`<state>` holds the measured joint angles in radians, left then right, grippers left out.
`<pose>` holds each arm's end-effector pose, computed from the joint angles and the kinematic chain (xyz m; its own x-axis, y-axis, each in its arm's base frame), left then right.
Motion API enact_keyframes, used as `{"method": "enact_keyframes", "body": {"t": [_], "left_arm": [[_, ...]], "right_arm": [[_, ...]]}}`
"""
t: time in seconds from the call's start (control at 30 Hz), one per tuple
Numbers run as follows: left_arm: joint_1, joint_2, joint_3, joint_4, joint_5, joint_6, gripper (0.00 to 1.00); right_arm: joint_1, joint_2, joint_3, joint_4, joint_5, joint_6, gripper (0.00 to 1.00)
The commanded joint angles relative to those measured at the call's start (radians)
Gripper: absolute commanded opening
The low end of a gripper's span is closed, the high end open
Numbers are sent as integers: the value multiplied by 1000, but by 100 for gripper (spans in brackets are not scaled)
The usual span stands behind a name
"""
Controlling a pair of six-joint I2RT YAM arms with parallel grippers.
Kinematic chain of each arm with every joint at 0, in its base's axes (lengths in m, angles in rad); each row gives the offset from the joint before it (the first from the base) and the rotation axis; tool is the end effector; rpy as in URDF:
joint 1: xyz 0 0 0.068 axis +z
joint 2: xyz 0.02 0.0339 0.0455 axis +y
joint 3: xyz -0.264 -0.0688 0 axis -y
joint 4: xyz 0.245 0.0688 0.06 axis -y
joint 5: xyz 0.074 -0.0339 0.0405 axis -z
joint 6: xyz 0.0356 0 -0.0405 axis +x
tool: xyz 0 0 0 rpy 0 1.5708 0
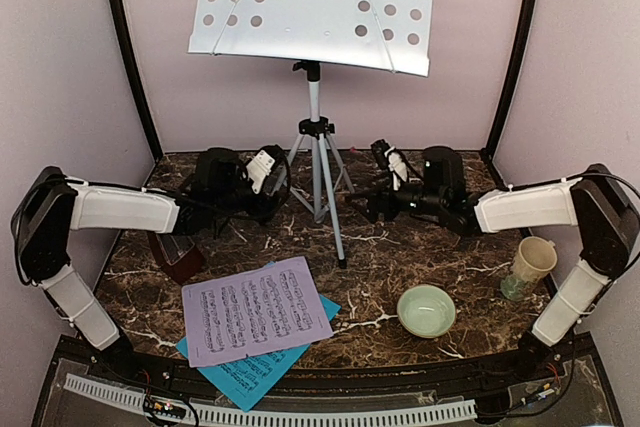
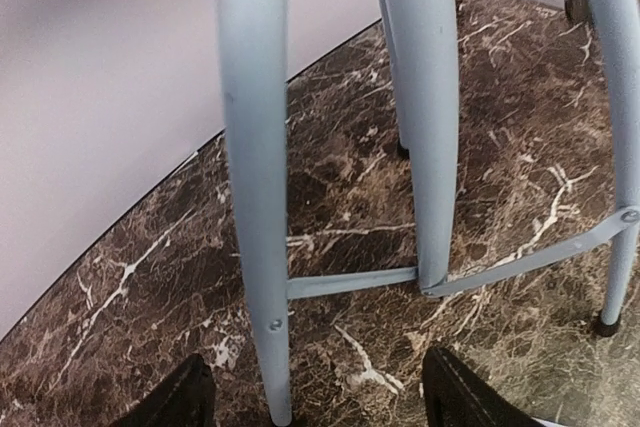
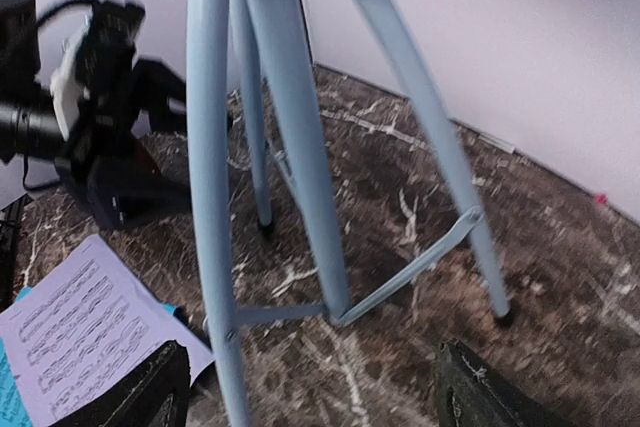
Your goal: Set up the instrument practice props
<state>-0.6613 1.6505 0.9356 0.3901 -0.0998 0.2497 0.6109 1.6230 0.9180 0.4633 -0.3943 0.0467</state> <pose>0.2934 -0.2239 0.2264 -0.1114 0.3983 -0.9105 0.5822 0.7687 0.2650 0.2895 0.2194 0.2385 -0.2348 -0.1118 -0.9656 -0.8251 0.5481 0.1372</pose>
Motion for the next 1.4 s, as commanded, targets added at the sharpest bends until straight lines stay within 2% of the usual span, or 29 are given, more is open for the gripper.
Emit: {"method": "enact_keyframes", "body": {"t": [0.0, 0.13, 0.23, 0.3, 0.4, 0.53, 0.67, 0.8, 1.07, 1.3, 1.37], "left_arm": [[96, -72, 31, -121, 265, 12, 74], [141, -14, 90, -187, 379, 27, 67], [148, 21, 103, -193, 385, 82, 63], [148, 49, 120, -201, 388, 119, 61], [148, 99, 165, -213, 415, 142, 59], [149, 152, 212, -239, 409, 157, 56], [148, 170, 216, -224, 399, 163, 51], [148, 172, 209, -200, 376, 163, 45], [152, 168, 211, -206, 336, 170, 29], [152, 168, 218, -201, 312, 166, 18], [152, 161, 212, -196, 285, 158, 15]], "right_arm": [[52, 17, -75, 67, 47, 153, 85], [89, 52, -103, 132, 47, 153, 85], [108, 70, -108, 154, 47, 165, 85], [118, 84, -113, 174, 113, 233, 81], [141, 114, -111, 191, 154, 216, 79], [181, 158, -58, 115, 252, 194, 74], [217, 185, -41, 110, 336, 202, 69], [230, 191, -39, 109, 396, 227, 57], [239, 164, -48, 75, 464, 207, 22], [244, 117, -73, 34, 495, 197, 2], [244, 98, -78, 15, 508, 196, 0]]}}
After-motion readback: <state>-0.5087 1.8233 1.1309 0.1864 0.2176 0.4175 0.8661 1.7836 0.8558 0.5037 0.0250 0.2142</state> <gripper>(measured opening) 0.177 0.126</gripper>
